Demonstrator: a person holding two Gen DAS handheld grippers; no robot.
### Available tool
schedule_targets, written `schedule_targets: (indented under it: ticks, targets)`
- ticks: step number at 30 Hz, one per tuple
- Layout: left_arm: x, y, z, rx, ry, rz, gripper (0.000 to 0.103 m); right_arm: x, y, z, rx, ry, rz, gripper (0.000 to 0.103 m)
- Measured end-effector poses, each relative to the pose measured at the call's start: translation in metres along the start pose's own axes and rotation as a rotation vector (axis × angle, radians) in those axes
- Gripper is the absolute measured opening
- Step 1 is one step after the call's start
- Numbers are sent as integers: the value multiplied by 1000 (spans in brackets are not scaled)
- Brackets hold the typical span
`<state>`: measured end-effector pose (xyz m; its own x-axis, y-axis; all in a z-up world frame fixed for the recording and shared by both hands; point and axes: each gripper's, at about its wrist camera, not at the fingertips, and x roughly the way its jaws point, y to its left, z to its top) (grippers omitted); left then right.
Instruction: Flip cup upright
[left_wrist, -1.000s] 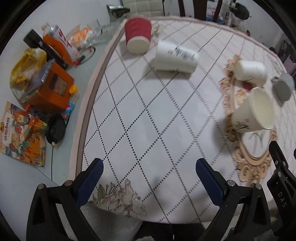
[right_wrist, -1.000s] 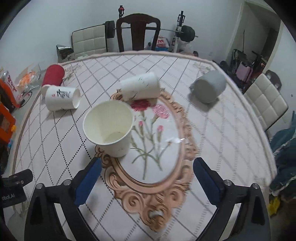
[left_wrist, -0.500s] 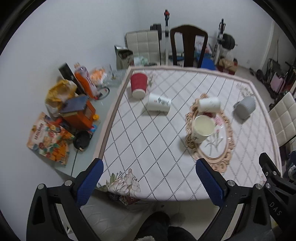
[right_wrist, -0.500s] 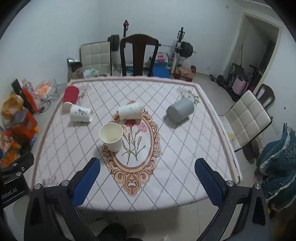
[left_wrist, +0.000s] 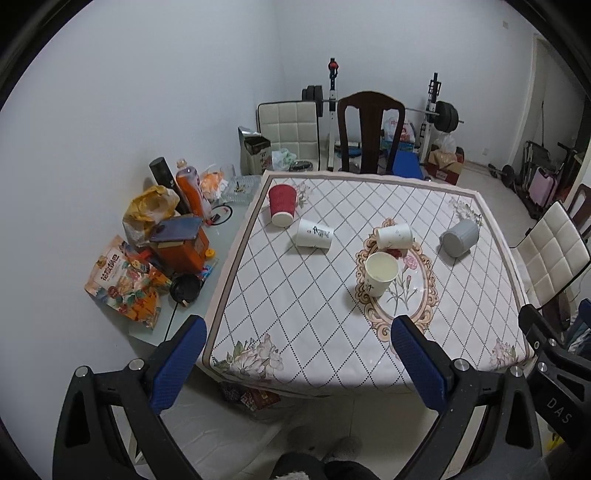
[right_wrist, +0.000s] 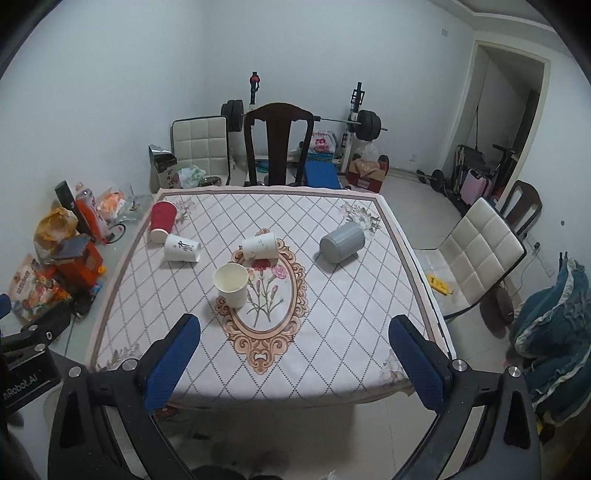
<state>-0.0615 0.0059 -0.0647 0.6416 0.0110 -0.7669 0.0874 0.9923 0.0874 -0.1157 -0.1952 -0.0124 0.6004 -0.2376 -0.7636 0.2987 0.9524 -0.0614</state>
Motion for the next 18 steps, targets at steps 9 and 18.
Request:
schedule_targets:
  ticks: [9, 18]
  targets:
    - [-5, 14, 2, -5, -20, 6, 103, -17, 8, 4, -1, -8, -4, 103]
    - [-4, 18, 2, 8, -19, -4, 103, -20, 10, 5, 11, -8, 3, 103]
